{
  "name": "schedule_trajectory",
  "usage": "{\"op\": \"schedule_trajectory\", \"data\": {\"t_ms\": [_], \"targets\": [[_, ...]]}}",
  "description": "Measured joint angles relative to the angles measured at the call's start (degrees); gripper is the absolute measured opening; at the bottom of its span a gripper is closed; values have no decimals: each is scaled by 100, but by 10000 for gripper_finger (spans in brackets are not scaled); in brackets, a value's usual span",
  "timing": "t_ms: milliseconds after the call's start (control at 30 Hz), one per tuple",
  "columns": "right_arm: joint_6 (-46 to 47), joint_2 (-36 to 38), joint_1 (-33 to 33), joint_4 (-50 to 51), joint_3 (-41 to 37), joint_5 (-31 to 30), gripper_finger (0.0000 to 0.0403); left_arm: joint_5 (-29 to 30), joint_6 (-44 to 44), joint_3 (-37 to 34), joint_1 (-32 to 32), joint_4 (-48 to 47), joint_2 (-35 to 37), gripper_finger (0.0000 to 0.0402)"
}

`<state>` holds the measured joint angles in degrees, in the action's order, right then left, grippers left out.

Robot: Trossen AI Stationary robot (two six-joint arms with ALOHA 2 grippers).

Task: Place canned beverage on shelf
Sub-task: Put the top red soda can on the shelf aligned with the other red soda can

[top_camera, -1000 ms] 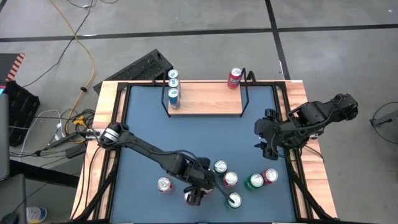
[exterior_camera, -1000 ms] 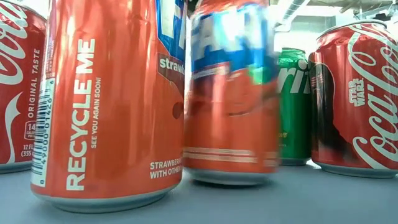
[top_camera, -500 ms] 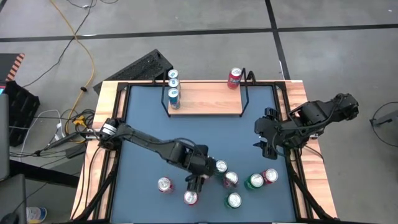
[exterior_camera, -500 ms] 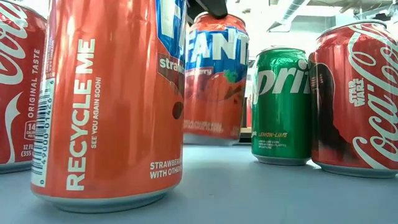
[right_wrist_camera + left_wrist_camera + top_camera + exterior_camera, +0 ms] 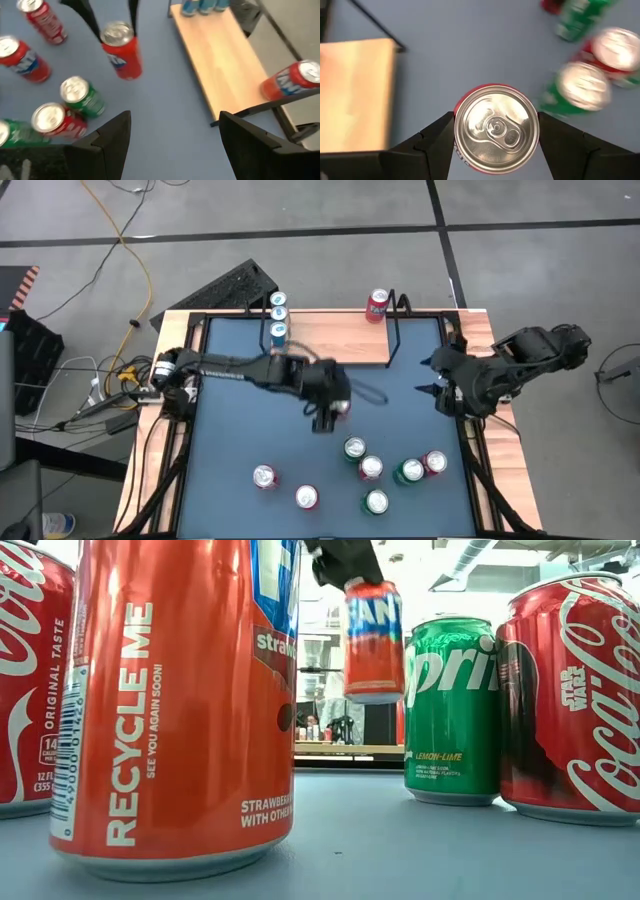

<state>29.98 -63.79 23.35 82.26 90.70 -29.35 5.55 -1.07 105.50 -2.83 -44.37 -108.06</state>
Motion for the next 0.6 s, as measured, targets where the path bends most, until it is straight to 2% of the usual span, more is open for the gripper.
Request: {"op": "schedule_trajectory", "data": {"t_ms": [200,367,600], "targets": [[-121,138,-332,2,0,-82,285,-443,-382,11,889,398,-4,236],[-494,113,-648,-13,0,-82,285,-897,-321,14,1623,798,-8,236],[-946,40,-1168,-154,-2,-79,285,-1262,-318,19,2261,1153,-72,236]]}}
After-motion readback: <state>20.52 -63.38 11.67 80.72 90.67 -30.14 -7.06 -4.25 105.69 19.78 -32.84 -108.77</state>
